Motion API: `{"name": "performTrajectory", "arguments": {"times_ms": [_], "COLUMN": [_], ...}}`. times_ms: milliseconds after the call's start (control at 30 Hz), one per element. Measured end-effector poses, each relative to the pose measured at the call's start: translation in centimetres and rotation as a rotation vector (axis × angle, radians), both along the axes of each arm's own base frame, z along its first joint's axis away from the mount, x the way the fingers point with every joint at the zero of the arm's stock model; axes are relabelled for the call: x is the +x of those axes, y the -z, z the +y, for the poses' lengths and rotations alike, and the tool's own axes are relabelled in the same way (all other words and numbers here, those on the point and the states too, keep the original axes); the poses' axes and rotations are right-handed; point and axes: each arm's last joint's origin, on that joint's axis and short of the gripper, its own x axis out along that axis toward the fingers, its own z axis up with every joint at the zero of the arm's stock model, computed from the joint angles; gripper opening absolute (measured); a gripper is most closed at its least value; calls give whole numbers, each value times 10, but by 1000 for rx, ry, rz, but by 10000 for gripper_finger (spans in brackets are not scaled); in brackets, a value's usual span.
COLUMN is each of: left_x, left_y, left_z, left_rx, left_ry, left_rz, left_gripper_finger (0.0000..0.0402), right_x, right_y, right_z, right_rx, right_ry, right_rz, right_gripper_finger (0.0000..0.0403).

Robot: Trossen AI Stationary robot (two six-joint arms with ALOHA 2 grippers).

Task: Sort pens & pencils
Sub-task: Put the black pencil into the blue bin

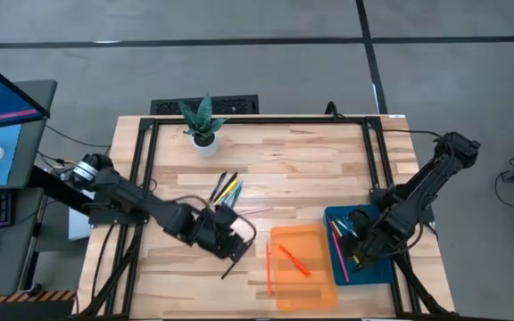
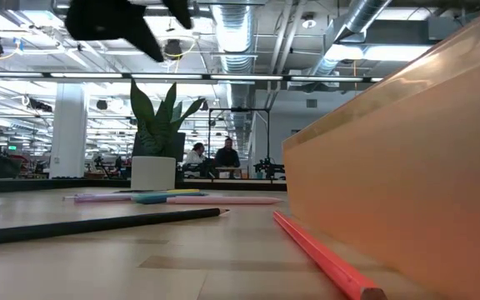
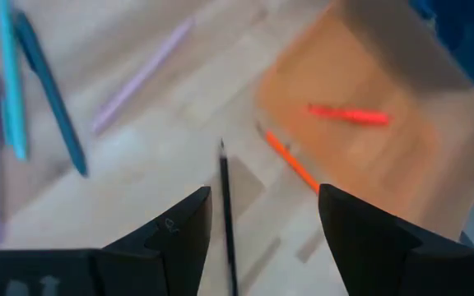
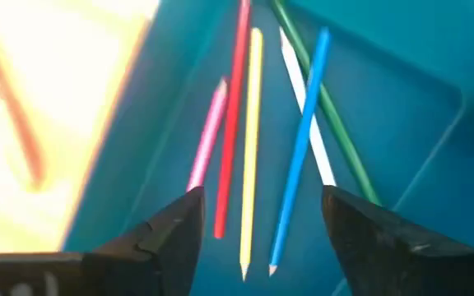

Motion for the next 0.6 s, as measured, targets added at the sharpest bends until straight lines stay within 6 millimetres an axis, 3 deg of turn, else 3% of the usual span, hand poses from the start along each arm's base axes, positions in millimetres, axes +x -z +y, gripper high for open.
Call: {"name": "performTrajectory", "arguments": {"times_ms": [167, 367, 600], "left_x": [10, 30, 45], "left_y": [33, 79, 101], "left_z": [-29, -46, -56], "left_rx": [-22, -80, -163], "left_ry": [43, 38, -2], "left_rz": [57, 137, 183], "left_gripper_finger": [202, 197, 197], "right_x": [0, 1, 3], "right_y": [-21, -38, -52], "right_z": [-12, -30, -42], "right_rx": [-28, -46, -65], "right_ry": [-55, -107, -215], "right_rz": [-78, -152, -301], "right_gripper_finger": [270, 270, 270]}}
